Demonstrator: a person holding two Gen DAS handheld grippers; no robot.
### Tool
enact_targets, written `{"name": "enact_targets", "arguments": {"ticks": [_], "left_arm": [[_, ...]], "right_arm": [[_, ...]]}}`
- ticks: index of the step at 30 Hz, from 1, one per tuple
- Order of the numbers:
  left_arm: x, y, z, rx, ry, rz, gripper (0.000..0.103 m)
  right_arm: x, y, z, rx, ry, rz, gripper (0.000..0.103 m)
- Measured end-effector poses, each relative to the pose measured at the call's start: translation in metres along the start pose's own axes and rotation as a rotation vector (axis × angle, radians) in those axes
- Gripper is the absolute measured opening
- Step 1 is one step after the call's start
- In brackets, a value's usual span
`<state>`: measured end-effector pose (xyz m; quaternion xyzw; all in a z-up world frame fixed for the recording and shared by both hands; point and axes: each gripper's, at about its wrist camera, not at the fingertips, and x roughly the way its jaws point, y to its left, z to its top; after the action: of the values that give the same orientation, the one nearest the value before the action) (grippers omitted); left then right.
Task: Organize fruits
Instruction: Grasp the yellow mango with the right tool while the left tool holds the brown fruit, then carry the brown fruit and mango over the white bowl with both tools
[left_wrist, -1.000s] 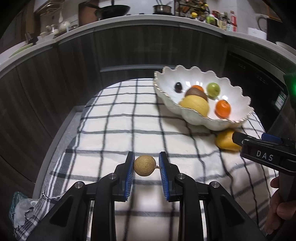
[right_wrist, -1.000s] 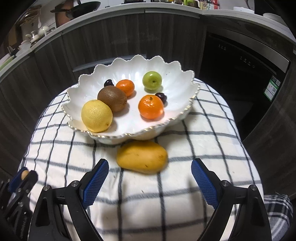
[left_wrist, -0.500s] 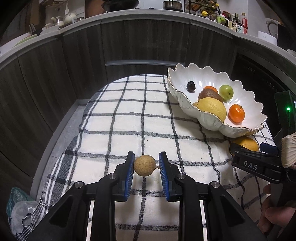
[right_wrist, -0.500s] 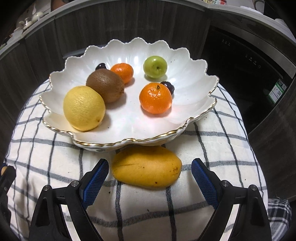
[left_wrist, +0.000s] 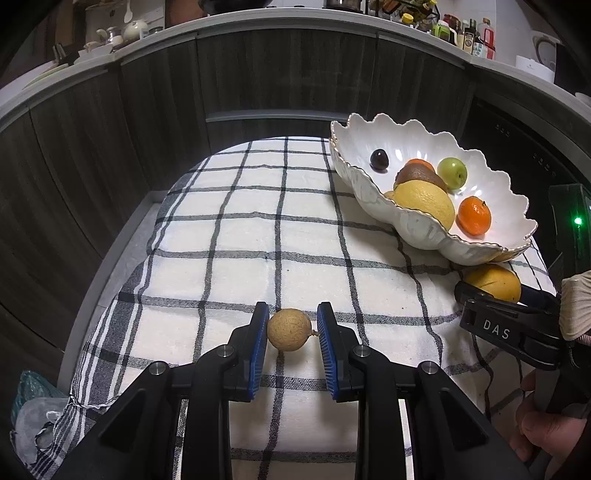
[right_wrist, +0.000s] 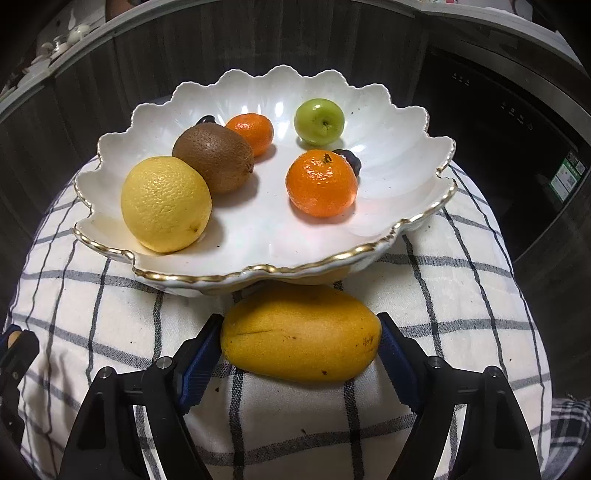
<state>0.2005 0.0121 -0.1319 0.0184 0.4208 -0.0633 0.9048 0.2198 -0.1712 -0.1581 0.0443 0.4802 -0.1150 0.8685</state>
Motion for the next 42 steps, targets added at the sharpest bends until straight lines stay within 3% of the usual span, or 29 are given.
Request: {"name": "enact_targets", "arguments": {"ticks": [12,26,42], "left_arm": [[-0.01,-0.006,0.002,0.015,-0.02,-0.015,0.027],[-0.028,-0.026,0.019,0.026,-0.055,-0.083,0.027],[-0.01,-0.061,0.106,0.087,-0.153,-0.157,0.027]], "right_arm": [[-0.035,-0.013,-0.008,0.007,-0.037,0.027,0.08],[-0.08,-0.027,0.007,0.002,-0.12,0.052,0.08],[-0.071,-0.045,0.078,-0.036,-0.19,0.067,0.08]]}}
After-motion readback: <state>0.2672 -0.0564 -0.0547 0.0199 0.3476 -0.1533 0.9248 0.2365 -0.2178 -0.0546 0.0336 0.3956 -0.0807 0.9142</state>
